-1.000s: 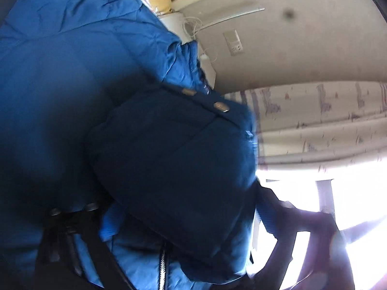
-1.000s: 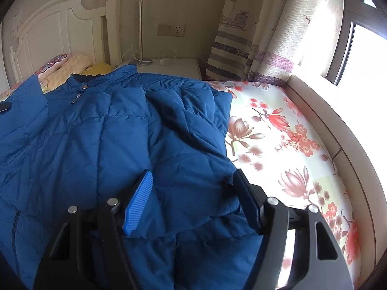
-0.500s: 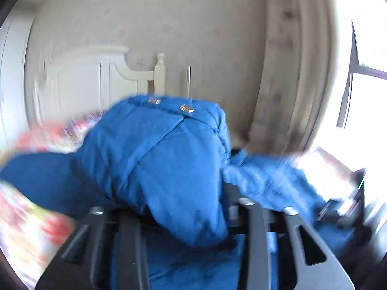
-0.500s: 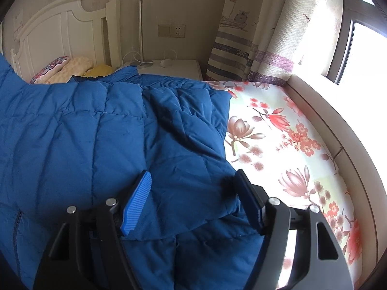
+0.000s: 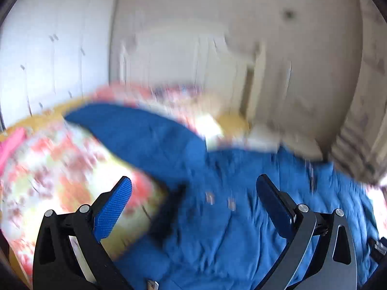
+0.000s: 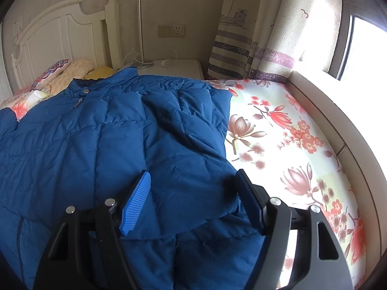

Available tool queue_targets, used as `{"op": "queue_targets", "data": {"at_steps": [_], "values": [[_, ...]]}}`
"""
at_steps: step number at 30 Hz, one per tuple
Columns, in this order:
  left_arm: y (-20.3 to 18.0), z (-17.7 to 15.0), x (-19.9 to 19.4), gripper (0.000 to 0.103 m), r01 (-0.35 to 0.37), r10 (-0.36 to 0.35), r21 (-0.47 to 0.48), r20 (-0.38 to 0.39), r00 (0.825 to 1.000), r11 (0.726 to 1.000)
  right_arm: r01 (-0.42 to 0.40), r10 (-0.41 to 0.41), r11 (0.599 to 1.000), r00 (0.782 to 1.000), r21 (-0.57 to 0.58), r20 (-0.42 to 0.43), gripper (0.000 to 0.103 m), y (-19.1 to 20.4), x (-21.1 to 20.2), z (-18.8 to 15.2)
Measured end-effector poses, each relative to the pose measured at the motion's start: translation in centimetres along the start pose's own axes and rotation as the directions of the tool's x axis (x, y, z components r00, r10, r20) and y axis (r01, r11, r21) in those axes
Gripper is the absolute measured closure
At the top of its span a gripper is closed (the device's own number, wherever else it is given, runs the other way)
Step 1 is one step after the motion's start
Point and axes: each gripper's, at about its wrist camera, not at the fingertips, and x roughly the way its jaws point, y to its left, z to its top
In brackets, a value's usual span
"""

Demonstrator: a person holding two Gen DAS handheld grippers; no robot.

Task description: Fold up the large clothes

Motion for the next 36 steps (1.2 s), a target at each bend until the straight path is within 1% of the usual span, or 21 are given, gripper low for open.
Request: {"op": "queue_targets", "data": {"at_steps": [1, 3, 4, 5, 7, 8, 9, 10, 12, 14, 16, 18, 20, 24, 25, 26, 27, 28, 31, 33, 36], "values": [[-0.6, 0.5, -0.7, 0.004, 0.026, -0.027, 0.023, 0.037, 0.999, 0.999, -0.01, 0.01, 1.0, 1.0, 0.01, -0.001, 0.031, -0.2, 0.0, 0.0], [-3.1, 0.9, -0.5, 0.004, 0.096, -0.098, 0.127, 0.008, 0.995, 0.987, -0.027, 0.027, 0.999, 1.0, 0.025, 0.001, 0.031, -0.5, 0.0, 0.0], [-4.6, 0.6, 0.2, 0.004, 0.138, -0.134, 0.197, -0.033, 0.99, 0.971, -0.034, 0.034, 0.999, 0.999, 0.031, 0.005, 0.031, -0.7, 0.0, 0.0], [-6.6, 0.1, 1.3, 0.004, 0.173, -0.155, 0.28, -0.085, 0.984, 0.944, -0.043, 0.043, 0.998, 0.999, 0.041, 0.013, 0.031, -0.9, -0.2, -0.1], [-9.0, -1.7, 3.8, 0.004, 0.214, -0.158, 0.389, -0.171, 0.973, 0.896, -0.067, 0.065, 0.996, 0.997, 0.066, 0.031, 0.031, -1.4, -0.4, -0.1], [-9.2, -3.0, 4.7, 0.004, 0.221, -0.141, 0.416, -0.213, 0.967, 0.882, -0.085, 0.081, 0.992, 0.996, 0.094, 0.046, 0.031, -2.0, -0.7, -0.2], [-9.6, -4.2, 5.9, 0.004, 0.232, -0.126, 0.429, -0.262, 0.957, 0.873, -0.101, 0.095, 0.988, 0.994, 0.12, 0.059, 0.031, -2.6, -0.9, -0.3], [-9.7, -5.6, 7.8, 0.004, 0.262, -0.114, 0.425, -0.341, 0.933, 0.867, -0.121, 0.111, 0.981, 0.991, 0.153, 0.074, 0.031, -3.2, -1.1, -0.5], [-10.4, -6.7, 10.0, 0.004, 0.294, -0.099, 0.411, -0.433, 0.896, 0.863, -0.159, 0.14, 0.964, 0.985, 0.213, 0.098, 0.032, -4.5, -1.3, -0.7], [-10.4, -6.7, 10.0, 0.004, 0.307, -0.122, 0.39, -0.431, 0.894, 0.868, -0.177, 0.154, 0.952, 0.982, 0.25, 0.107, 0.034, -5.3, -1.4, -0.5], [-10.5, -6.7, 10.3, 0.004, 0.305, -0.118, 0.397, -0.431, 0.895, 0.866, -0.162, 0.137, 0.947, 0.985, 0.278, 0.106, 0.036, -5.5, -1.7, 0.0], [-10.4, -6.8, 10.3, 0.004, 0.308, -0.121, 0.393, -0.432, 0.894, 0.866, -0.174, 0.149, 0.949, 0.982, 0.261, 0.113, 0.036, -4.9, -1.9, 1.4], [-10.2, -7.0, 10.1, 0.004, 0.313, -0.129, 0.385, -0.435, 0.891, 0.868, -0.149, 0.13, 0.967, 0.986, 0.209, 0.102, 0.036, -3.6, -1.7, 3.3], [-9.9, -7.0, 10.1, 0.004, 0.316, -0.134, 0.38, -0.436, 0.89, 0.869, -0.135, 0.134, 0.989, 0.991, 0.058, 0.025, 0.036, 0.9, 1.5, 6.9], [-10.0, -7.0, 10.2, 0.004, 0.315, -0.132, 0.381, -0.435, 0.891, 0.869, -0.138, 0.139, 0.99, 0.99, 0.033, -0.014, 0.036, 1.8, 2.9, 7.2], [-10.0, -7.0, 10.1, 0.004, 0.314, -0.131, 0.383, -0.434, 0.891, 0.869, -0.137, 0.138, 0.99, 0.987, 0.015, -0.085, 0.035, 2.5, 5.0, 7.1], [-10.0, -7.0, 10.1, 0.004, 0.313, -0.13, 0.384, -0.433, 0.892, 0.869, -0.12, 0.12, 0.993, 0.98, 0.006, -0.158, 0.029, 3.1, 6.9, 6.7], [-10.0, -7.0, 10.1, 0.004, 0.313, -0.13, 0.385, -0.433, 0.892, 0.868, -0.118, 0.119, 0.993, 0.98, 0.012, -0.16, 0.025, 3.0, 7.6, 6.5], [-10.1, -7.0, 10.1, 0.004, 0.312, -0.128, 0.386, -0.434, 0.892, 0.868, -0.093, 0.1, 0.994, 0.981, 0.052, -0.164, 0.025, 2.8, 7.1, 6.7], [-10.1, -7.0, 10.0, 0.004, 0.314, -0.131, 0.383, -0.434, 0.892, 0.869, -0.048, 0.056, 0.996, 0.992, 0.075, -0.113, 0.026, 3.2, 4.7, 6.4], [-10.1, -6.9, 10.0, 0.004, 0.314, -0.131, 0.383, -0.434, 0.891, 0.869, -0.139, 0.139, 0.99, 0.99, -0.006, -0.027, 0.025, 5.9, 0.9, 4.7]]}}
